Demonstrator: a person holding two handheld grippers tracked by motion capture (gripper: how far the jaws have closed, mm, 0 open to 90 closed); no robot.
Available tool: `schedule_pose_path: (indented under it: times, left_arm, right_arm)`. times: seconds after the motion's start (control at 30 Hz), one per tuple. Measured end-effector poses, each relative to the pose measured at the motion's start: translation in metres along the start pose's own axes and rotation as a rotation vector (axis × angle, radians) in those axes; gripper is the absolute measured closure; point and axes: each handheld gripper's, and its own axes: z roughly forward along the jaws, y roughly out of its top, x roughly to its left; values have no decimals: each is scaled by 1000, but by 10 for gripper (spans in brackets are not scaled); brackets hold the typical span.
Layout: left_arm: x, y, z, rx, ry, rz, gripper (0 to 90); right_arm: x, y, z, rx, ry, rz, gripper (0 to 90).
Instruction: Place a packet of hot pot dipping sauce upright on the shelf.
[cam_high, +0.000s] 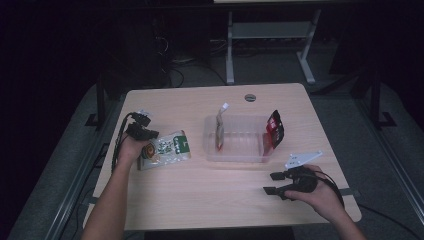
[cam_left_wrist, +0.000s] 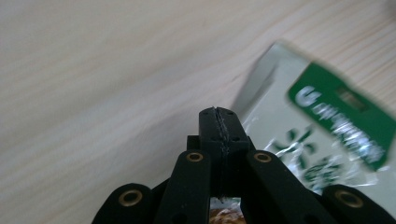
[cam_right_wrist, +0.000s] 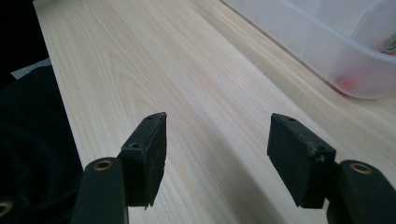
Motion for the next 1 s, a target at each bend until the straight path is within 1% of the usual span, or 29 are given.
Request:
schedule_pose_path:
  times: [0.03,0.07,0.1,0.17,0.23,0.27,0.3,0.33,0.37,0.4,0.5,0.53,0.6,0.67,0.77,0.87,0.9,0.93,1.0]
  left_arm:
    - [1,-1,0,3,0,-9,897]
    - [1,-1,0,4,1,-7,897]
    - [0,-1,0,9,7,5,897]
    - [0,-2,0,30,12,18,897]
    - [-1,-3,0,36,10,20,897]
    - [-1,-4,1,47,6,28,897]
    - [-3,-4,1,57,10,47,897]
    - [-5,-6,1,50,10,58,897]
    - [-7,-7,1,55,-2,56,897]
    - [-8,-9,1,76,-11,60,897]
    - [-12,-17,-1,82,-37,54,897]
    - [-12,-19,-3,83,-36,68,897]
    - [-14,-22,-6,82,-50,78,897]
    - [-17,-26,-9,84,-64,77,898]
    - [-21,-31,-12,78,-85,88,898]
    - [-26,-35,-15,74,-115,92,898]
    - [-28,-35,-17,85,-121,106,898]
    - [-31,-36,-18,82,-124,115,898]
    - [-35,-38,-20,84,-129,124,898]
  right_arm:
    - [0,0,0,-2,0,0,374]
    - [0,0,-1,-4,0,0,374]
    - [0,0,-1,-5,-1,1,374]
    - [0,0,-1,-7,-2,6,375]
    - [0,0,-1,-6,-2,4,376]
    - [0,0,-1,-4,-2,3,376]
    - [1,0,-1,-2,-3,1,376]
    - [1,0,-1,-2,-2,1,375]
    - [1,0,-2,-3,-2,1,375]
    - [1,0,-2,-3,-2,0,375]
    - [1,0,-2,-7,-2,3,375]
    - [0,0,-3,-8,-3,1,375]
    - [0,0,-3,-8,-3,2,375]
    - [0,0,-3,-7,-4,3,375]
    - [1,1,-3,-5,-3,6,376]
    - [2,1,-2,-5,-3,6,376]
    - [2,1,-2,-4,-3,7,376]
    - [2,1,-2,-4,-3,8,376]
    - [2,1,-2,-4,-4,8,376]
